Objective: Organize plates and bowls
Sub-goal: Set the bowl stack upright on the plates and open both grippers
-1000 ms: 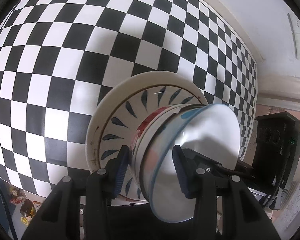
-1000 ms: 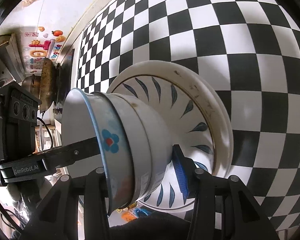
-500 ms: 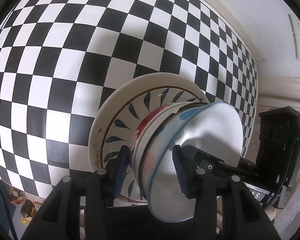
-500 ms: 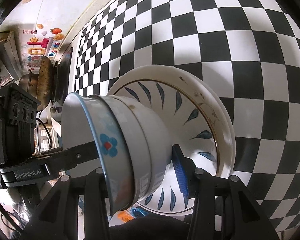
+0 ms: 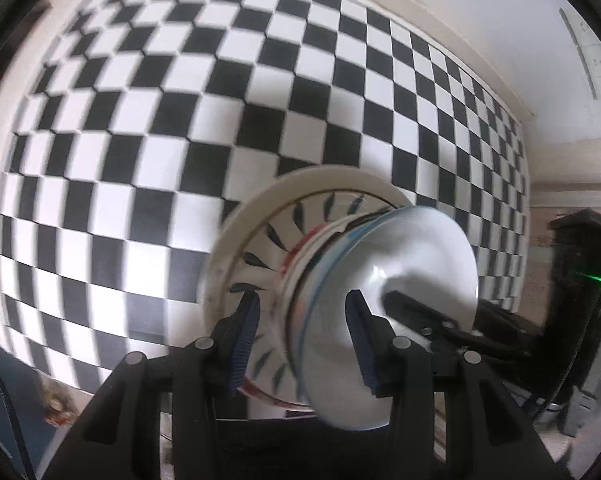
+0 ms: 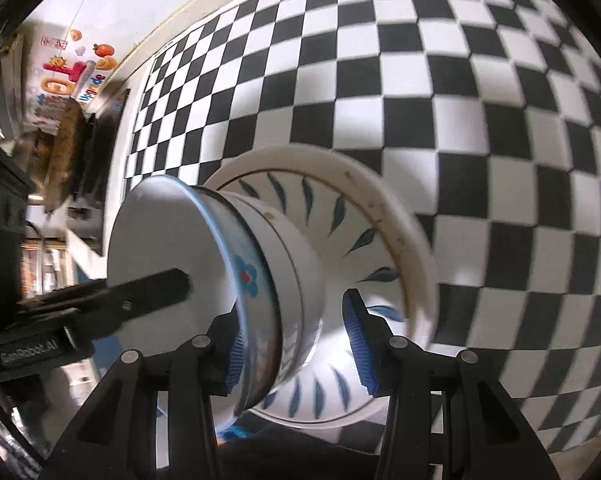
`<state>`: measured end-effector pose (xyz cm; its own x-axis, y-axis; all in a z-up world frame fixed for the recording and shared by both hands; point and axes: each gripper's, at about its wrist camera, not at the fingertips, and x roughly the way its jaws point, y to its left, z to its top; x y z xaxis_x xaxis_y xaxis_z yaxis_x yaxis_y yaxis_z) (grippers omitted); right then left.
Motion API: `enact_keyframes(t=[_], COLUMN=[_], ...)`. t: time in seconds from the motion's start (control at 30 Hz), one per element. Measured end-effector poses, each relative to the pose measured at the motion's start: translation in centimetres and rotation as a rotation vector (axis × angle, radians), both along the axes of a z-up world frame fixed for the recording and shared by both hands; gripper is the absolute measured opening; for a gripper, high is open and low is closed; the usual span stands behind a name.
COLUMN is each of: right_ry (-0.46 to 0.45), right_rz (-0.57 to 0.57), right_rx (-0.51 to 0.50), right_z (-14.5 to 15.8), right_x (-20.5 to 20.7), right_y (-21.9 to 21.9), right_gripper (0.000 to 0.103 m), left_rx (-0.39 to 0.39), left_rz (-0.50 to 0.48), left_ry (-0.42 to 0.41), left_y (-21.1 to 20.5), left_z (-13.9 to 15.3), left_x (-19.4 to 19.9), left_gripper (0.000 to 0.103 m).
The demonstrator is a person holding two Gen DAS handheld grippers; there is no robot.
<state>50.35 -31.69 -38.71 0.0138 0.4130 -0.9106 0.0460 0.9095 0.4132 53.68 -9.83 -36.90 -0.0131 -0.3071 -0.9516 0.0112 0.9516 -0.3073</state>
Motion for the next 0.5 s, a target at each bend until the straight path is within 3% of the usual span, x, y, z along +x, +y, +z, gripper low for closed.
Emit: enact_keyframes(t=[0.23,0.47,0.5], right_ry=[-0.102,-0.211,-0.226], right_rz=[0.014,-0.003,-0.009], right_rx=[-0.163,-0.251,-0.260], right_z=[3.7,8.1,8.7], right_x=[-1.0,-3.3,-3.7], right_y=[0.4,0.7,0.8], right_gripper=[0.049,0.085,0.093], left_rx=[0.160,0.263,0.282], left_rz=[-0.017,0.011,0.017], left_ry=[-0.160,-0.304,-0.328], left_y=[0.0,0.5,0.6], left_z=[3.1,5.8,6.2], left_x=[-2.2,-4.8,-5.3], left_gripper=[0.042,0.043,0.043])
